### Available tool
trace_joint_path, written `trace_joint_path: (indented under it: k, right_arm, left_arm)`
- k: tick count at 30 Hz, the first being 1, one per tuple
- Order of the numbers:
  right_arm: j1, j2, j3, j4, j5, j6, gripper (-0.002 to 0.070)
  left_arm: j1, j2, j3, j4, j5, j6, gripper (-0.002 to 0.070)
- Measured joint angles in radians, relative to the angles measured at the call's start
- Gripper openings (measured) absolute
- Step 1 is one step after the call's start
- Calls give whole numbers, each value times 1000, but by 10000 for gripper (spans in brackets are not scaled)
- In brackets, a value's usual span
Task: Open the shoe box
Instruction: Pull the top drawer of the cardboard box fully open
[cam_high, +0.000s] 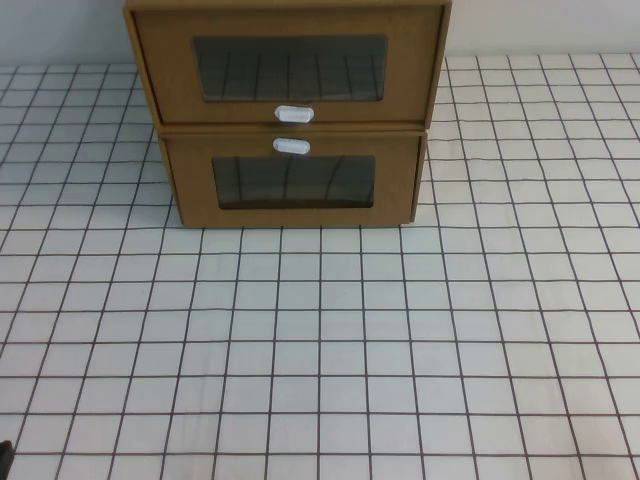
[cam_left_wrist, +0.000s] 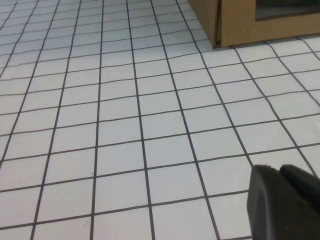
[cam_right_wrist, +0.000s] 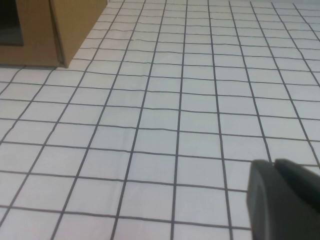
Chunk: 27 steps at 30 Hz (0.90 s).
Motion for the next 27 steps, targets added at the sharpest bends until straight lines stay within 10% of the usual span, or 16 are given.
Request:
trace_joint_path:
  k: [27]
  right_arm:
    - [0,0,0,0,0,0,-13]
  left_arm:
    - [0,0,0,-3,-20,8,-2]
